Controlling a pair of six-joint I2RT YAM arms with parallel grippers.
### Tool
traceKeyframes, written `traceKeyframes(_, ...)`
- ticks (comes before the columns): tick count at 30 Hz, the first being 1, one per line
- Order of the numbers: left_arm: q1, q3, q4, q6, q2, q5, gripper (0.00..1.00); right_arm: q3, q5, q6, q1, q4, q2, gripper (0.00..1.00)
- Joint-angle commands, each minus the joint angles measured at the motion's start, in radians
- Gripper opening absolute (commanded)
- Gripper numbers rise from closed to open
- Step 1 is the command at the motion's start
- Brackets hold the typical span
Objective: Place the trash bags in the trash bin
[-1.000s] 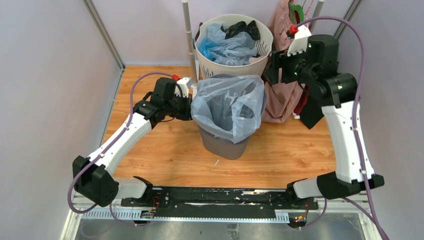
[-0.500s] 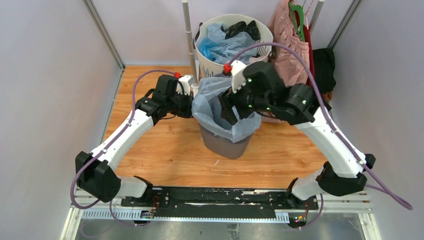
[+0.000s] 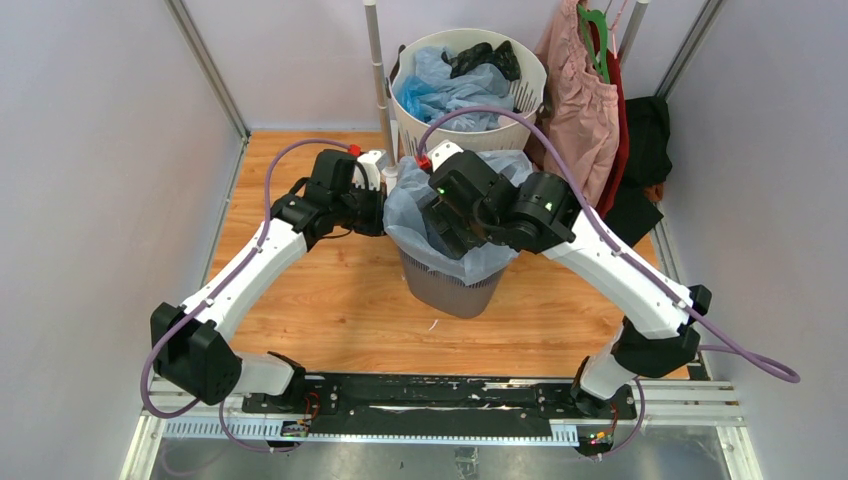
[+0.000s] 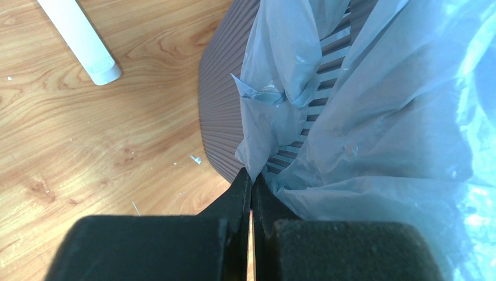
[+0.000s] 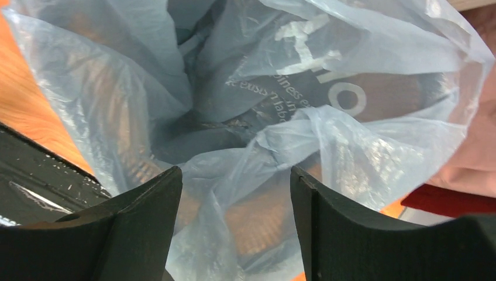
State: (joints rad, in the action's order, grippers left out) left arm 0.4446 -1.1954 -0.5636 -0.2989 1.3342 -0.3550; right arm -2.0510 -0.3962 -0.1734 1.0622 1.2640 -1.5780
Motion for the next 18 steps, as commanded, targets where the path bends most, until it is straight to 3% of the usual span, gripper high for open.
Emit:
traceKeyframes(1, 0.005, -0.018, 0.007, 0.008, -0.022, -0.019, 0.0, -0.014, -0.104, -0.033, 0.015, 0.058, 0.024, 0.7)
traceKeyframes(6, 0.005, -0.016, 0.009, 0.006, -0.025, -0.022, 0.0, -0.004, -0.104, -0.042, 0.015, 0.069, 0.026, 0.49)
traceKeyframes(11, 0.005, -0.02, 0.006, 0.003, -0.033, -0.022, 0.0, 0.022, -0.092, -0.055, 0.014, 0.069, 0.069, 0.02)
traceKeyframes(18, 0.006, -0.017, 0.005, 0.003, -0.039, -0.024, 0.0, 0.208, -0.181, -0.123, 0.014, 0.01, 0.282, 0.0)
